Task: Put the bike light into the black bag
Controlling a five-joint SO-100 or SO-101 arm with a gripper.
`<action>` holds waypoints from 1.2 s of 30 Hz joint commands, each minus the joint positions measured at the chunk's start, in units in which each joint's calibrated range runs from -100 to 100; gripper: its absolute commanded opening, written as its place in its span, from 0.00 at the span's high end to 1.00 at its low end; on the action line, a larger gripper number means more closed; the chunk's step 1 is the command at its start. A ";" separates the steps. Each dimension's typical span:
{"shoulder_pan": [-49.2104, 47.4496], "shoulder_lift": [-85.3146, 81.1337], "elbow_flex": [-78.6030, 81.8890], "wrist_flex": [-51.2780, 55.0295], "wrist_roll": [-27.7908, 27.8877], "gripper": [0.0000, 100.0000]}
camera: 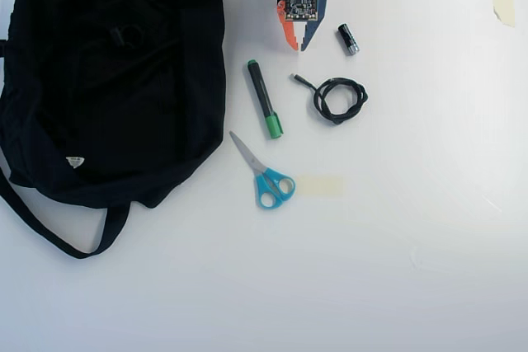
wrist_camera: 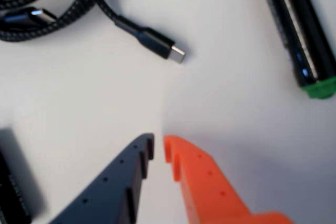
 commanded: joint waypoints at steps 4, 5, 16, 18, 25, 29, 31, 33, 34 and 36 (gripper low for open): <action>-0.02 -0.83 1.95 1.38 0.05 0.98; 0.13 -0.83 1.95 1.38 0.05 0.98; 0.20 -0.83 1.95 1.38 0.00 0.98; 0.20 -0.83 1.95 1.38 0.00 0.98; 0.20 -0.83 1.95 1.38 0.00 0.98; 0.20 -0.83 1.95 1.38 0.00 0.98; 0.20 -0.83 1.95 1.38 0.00 0.98; 0.20 -0.83 1.95 1.38 0.00 0.98; 0.20 -0.83 1.95 1.38 0.00 0.98; 0.20 -0.83 1.95 1.38 0.00 0.98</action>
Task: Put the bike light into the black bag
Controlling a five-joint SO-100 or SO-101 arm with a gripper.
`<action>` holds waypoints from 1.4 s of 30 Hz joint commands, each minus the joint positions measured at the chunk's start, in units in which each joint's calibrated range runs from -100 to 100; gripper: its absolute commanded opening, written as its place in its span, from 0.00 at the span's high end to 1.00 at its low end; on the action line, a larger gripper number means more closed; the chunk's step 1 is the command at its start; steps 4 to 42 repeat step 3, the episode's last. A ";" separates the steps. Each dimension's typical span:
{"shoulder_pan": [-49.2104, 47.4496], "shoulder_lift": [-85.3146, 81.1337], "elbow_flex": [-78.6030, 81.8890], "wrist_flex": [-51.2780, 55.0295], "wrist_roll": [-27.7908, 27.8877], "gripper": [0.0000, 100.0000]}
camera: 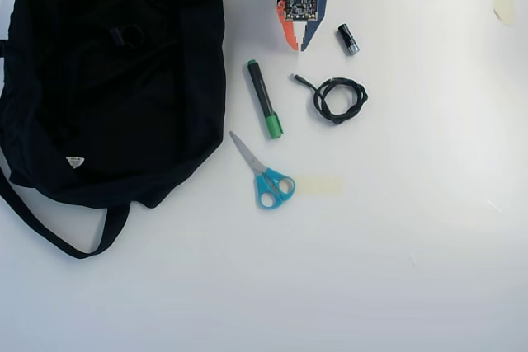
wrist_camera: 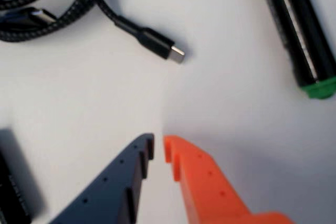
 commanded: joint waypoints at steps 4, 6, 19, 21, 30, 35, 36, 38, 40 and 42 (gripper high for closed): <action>0.20 -0.83 1.80 1.38 -0.05 0.98; 0.20 -0.83 1.80 1.38 -0.05 0.98; 0.20 -0.83 1.80 1.38 -0.05 0.98; 0.20 -0.83 1.80 1.38 -0.05 0.98; 0.20 -0.83 1.80 1.38 -0.05 0.98; 0.20 -0.83 1.80 1.38 -0.05 0.98; 0.20 -0.83 1.80 1.38 -0.05 0.98; 0.20 -0.83 1.80 1.38 -0.05 0.98; 0.20 -0.83 1.80 1.38 -0.05 0.98; 0.20 -0.83 1.80 1.38 -0.05 0.98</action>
